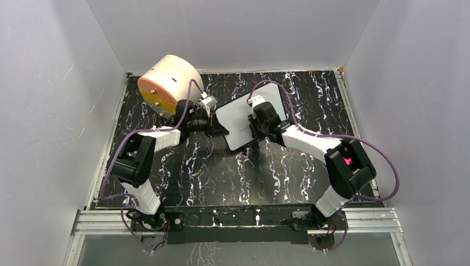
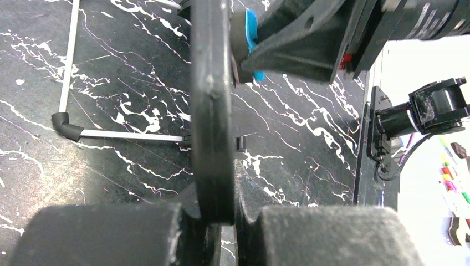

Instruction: Erase the whiteboard

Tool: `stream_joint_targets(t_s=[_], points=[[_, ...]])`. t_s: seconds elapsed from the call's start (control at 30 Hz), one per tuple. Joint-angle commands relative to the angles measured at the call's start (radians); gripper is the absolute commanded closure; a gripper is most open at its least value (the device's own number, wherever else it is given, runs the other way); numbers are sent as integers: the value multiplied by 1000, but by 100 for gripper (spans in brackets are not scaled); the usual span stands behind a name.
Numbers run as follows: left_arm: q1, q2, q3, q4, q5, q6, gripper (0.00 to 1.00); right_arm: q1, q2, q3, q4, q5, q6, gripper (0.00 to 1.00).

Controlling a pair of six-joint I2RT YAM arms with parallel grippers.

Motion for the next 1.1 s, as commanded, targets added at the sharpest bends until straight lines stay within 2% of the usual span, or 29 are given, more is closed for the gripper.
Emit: stream_joint_targets(t_s=[0.0, 0.07, 0.1, 0.2, 0.23, 0.33, 0.4, 0.57, 0.7, 0.9, 1.07], points=[[-24, -36, 11, -115, 43, 85, 100, -21, -81, 94, -9, 103, 18, 90], [-23, -41, 16, -119, 39, 88, 99, -22, -109, 97, 0, 90, 21, 89], [-23, -43, 21, -112, 39, 75, 94, -22, -123, 98, 2, 81, 24, 89], [-24, -54, 14, -49, 46, 22, 65, -23, -156, 93, 14, 38, 31, 89], [-24, -63, 8, -25, 42, 8, 58, -23, -166, 87, 22, 26, 37, 89], [-23, -104, -18, 48, 8, -42, 44, -22, -184, 77, 32, -8, 49, 89], [-24, -141, -42, 90, -34, -67, 40, -23, -180, 77, 31, -23, 52, 89], [-22, -204, -155, 189, -188, -125, 38, -21, -150, 108, 30, -52, 48, 88], [-22, -223, -243, 323, -263, -223, 43, -12, -101, 161, 32, -84, 42, 88], [-22, -186, -312, 517, -295, -348, 55, 19, -38, 202, 29, -90, -5, 88], [-25, -129, -310, 579, -297, -380, 62, 53, -14, 167, 67, -57, -60, 90]])
